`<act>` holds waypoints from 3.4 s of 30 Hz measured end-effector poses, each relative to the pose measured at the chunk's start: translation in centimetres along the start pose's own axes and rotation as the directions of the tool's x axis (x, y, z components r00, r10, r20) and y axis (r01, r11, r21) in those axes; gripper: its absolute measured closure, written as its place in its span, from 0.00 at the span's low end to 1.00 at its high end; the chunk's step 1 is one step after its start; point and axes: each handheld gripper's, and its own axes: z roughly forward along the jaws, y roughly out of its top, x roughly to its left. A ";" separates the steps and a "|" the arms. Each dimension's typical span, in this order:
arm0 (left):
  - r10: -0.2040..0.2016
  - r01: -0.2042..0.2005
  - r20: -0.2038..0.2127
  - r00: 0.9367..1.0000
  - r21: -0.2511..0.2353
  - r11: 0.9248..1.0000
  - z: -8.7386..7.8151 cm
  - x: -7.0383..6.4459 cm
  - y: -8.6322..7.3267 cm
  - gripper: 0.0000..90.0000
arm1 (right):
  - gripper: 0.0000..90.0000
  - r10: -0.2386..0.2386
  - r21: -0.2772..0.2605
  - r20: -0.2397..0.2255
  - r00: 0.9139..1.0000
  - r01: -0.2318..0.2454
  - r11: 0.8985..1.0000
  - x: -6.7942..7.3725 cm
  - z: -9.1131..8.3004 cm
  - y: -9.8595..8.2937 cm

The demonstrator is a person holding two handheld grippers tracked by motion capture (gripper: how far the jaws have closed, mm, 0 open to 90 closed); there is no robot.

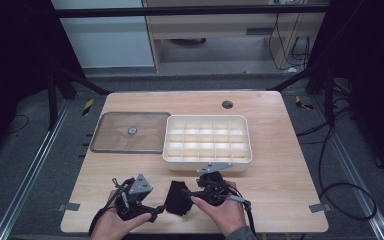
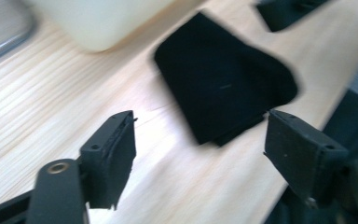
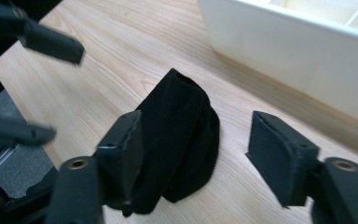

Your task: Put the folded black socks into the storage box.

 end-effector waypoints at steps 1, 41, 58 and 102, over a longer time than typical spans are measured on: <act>-0.015 0.015 -0.011 1.000 -0.007 1.000 -0.1 0.5 -0.3 0.25 | 0.35 0.005 0.010 0.003 1.000 -0.005 1.000 0.1 0.4 0.0; -0.261 0.223 -0.261 0.929 -0.170 0.960 -2.4 7.5 -9.4 0.27 | 0.61 0.057 0.180 -0.028 0.998 -0.051 0.982 1.0 6.4 0.0; -0.253 0.222 -0.294 0.922 -0.134 0.966 -2.4 7.9 -10.0 0.25 | 0.76 0.066 0.082 -0.072 0.995 -0.060 0.995 -0.3 3.4 0.0; -0.244 0.213 -0.268 0.932 -0.142 0.967 -0.9 8.7 -9.7 0.05 | 0.74 -0.012 0.015 0.279 0.960 0.008 1.000 -11.6 -9.7 10.1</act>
